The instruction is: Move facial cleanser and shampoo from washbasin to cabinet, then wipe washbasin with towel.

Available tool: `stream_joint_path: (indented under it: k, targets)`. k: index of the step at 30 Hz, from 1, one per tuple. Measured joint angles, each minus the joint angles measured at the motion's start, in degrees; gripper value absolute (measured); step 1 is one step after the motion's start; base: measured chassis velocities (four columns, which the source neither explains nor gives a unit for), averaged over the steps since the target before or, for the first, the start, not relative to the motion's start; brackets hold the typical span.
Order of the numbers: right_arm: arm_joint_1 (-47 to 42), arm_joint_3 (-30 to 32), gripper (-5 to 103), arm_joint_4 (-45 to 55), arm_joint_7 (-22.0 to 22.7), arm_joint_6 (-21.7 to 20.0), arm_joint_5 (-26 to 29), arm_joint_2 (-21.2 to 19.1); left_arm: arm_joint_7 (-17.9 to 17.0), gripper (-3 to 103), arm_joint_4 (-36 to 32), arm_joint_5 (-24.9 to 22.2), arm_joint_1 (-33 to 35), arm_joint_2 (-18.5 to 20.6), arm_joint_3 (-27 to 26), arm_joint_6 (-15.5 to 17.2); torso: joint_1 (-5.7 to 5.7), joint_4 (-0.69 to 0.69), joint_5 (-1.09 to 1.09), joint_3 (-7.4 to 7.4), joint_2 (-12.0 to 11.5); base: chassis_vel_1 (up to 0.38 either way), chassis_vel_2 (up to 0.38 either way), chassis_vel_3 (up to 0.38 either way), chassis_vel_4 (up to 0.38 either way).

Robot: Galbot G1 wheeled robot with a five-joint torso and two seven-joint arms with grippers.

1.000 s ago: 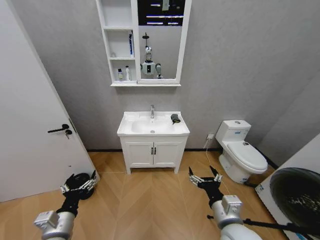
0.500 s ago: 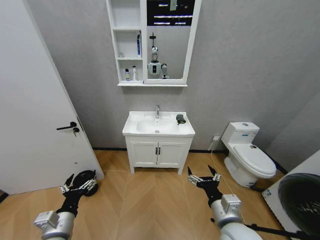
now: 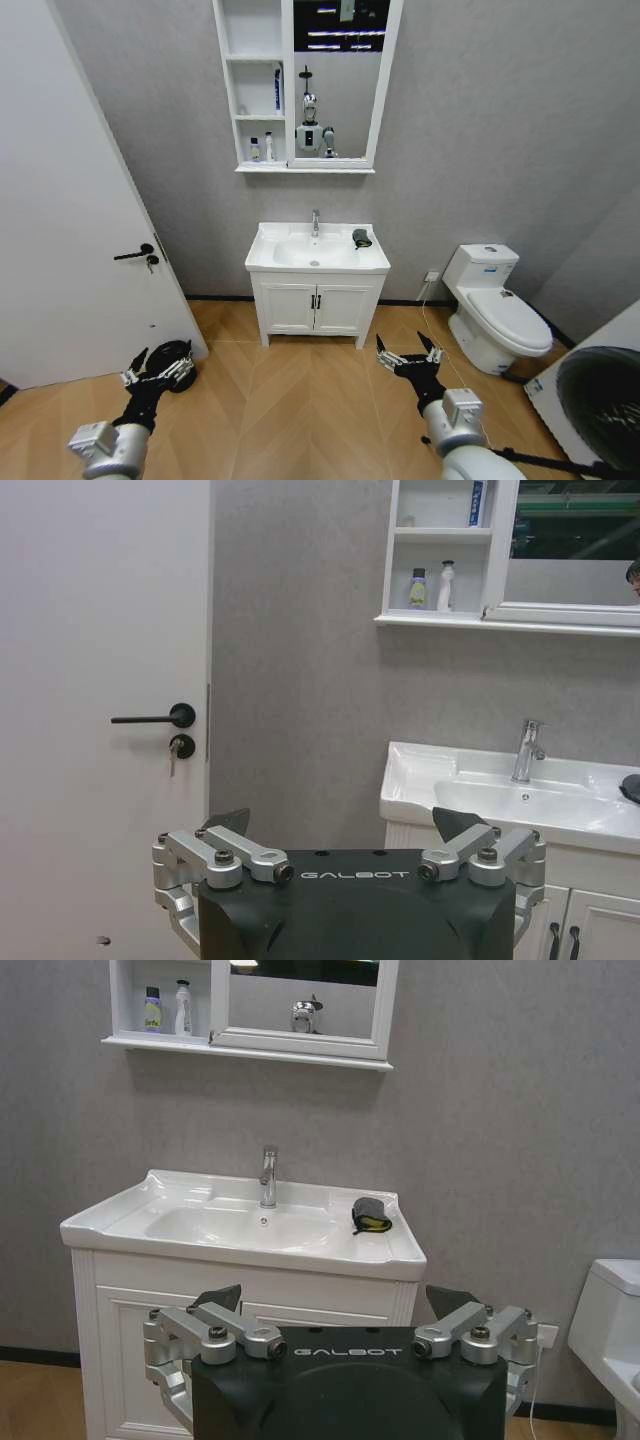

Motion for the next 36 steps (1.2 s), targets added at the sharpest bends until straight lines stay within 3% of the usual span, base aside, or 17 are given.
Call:
stream_joint_path:
  k: [36]
  targets:
    - [0.0,0.0,100,0.1,0.1,0.0,0.0,0.0,0.0,100,0.0,0.0,0.0,0.0,0.0,0.0,0.00,0.00,0.00,0.00,0.0,0.000,0.000,0.000,0.000]
